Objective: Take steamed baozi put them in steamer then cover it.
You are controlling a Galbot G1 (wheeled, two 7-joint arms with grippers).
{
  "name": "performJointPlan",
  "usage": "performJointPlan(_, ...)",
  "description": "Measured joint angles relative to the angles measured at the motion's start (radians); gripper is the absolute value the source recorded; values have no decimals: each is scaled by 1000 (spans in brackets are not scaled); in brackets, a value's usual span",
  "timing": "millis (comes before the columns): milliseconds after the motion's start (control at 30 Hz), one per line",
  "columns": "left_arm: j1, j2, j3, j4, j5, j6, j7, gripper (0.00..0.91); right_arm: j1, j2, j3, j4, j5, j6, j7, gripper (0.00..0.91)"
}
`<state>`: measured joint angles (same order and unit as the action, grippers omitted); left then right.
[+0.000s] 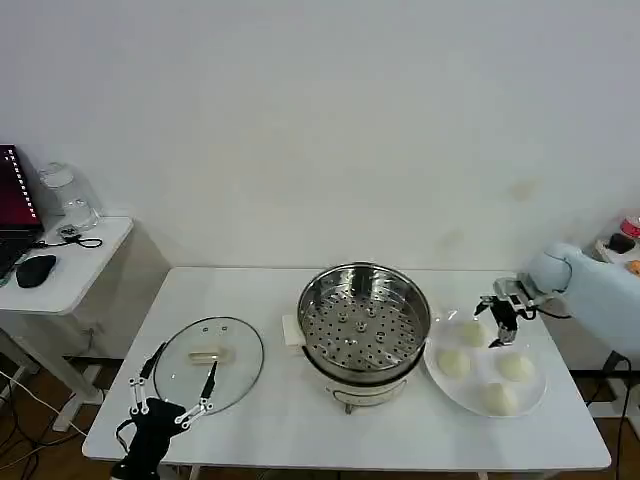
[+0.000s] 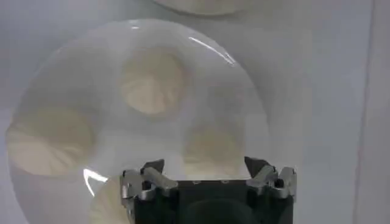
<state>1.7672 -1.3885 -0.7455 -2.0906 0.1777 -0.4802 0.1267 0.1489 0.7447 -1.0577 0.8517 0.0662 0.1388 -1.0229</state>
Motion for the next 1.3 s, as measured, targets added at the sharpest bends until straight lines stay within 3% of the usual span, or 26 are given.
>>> performJointPlan(467,-1,-2,-5,-7,0,1,-1,907,-43,86,51,-143,-31,12,-7,897)
performJointPlan(667,1,-3,-6,-3,-1,0,-2,907,-58,104,60,-172,-43,14,-9,746)
performJointPlan(733,0,-3,-6,-3,-1,0,-2,907,-62,109,66,-182,-45,18,-7,655)
performJointPlan(1300,-7,-6,-3,-1,3,0,-2,907,-26,85,57,-145,-13,29,6,655)
